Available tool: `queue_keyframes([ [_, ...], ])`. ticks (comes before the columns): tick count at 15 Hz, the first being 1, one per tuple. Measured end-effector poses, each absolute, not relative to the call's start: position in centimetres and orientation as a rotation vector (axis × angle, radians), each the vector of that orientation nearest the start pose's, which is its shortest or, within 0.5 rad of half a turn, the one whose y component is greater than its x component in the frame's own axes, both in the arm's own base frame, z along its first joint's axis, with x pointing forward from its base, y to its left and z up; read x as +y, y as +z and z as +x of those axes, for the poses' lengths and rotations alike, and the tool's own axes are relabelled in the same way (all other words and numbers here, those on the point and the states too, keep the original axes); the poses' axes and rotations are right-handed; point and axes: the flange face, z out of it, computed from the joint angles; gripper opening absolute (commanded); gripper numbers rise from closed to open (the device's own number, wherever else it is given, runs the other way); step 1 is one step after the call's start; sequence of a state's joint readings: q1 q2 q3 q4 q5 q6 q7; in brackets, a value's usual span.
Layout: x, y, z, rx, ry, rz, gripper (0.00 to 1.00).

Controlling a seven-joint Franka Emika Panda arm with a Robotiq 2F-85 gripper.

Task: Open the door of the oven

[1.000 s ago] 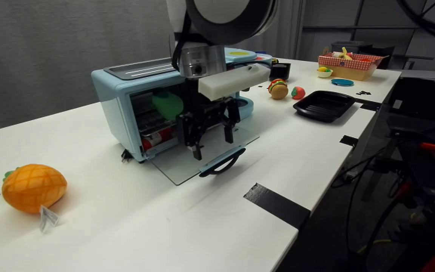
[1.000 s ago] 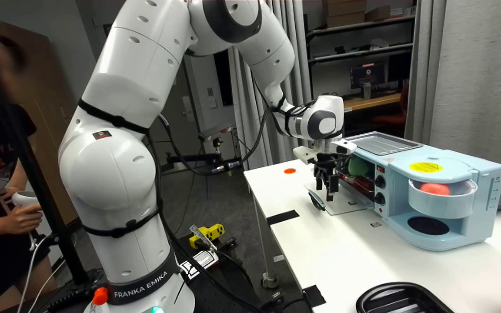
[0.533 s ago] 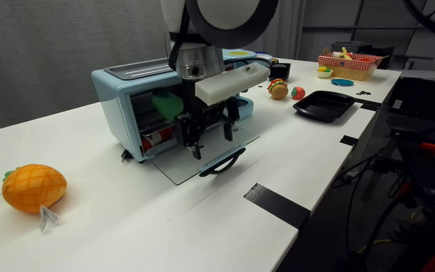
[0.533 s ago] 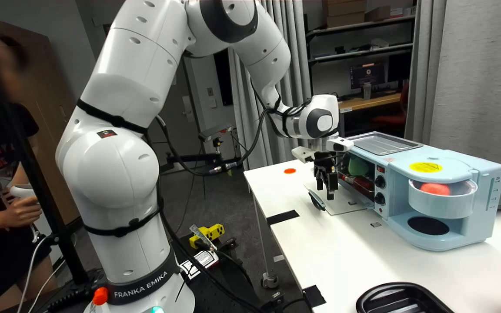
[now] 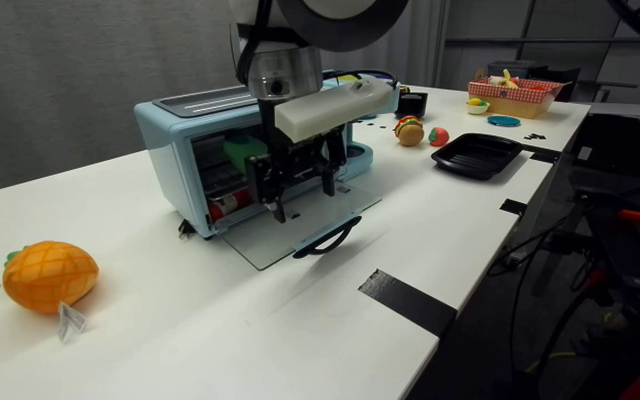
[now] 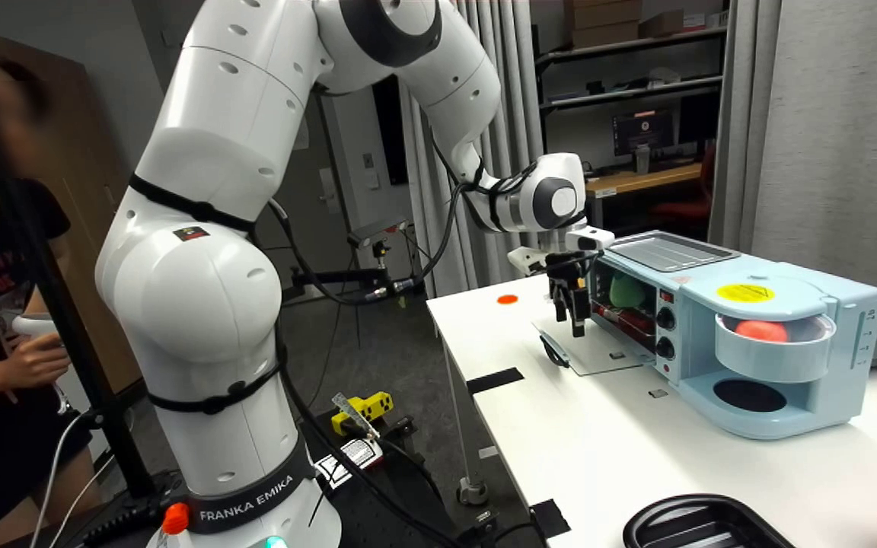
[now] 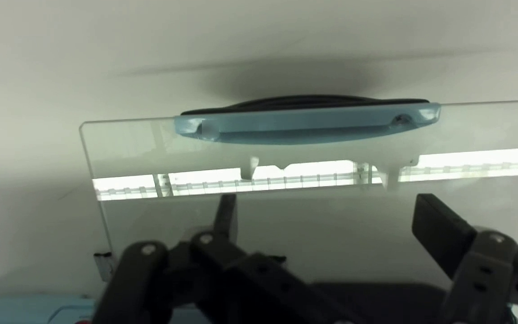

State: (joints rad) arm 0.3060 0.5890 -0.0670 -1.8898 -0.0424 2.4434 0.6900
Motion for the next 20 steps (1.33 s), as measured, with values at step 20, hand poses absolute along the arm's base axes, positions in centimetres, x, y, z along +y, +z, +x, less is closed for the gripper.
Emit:
queue_keyframes([
  [20,15.7,33.1,56.7,0.759,-0.552,-3.075,1.00],
])
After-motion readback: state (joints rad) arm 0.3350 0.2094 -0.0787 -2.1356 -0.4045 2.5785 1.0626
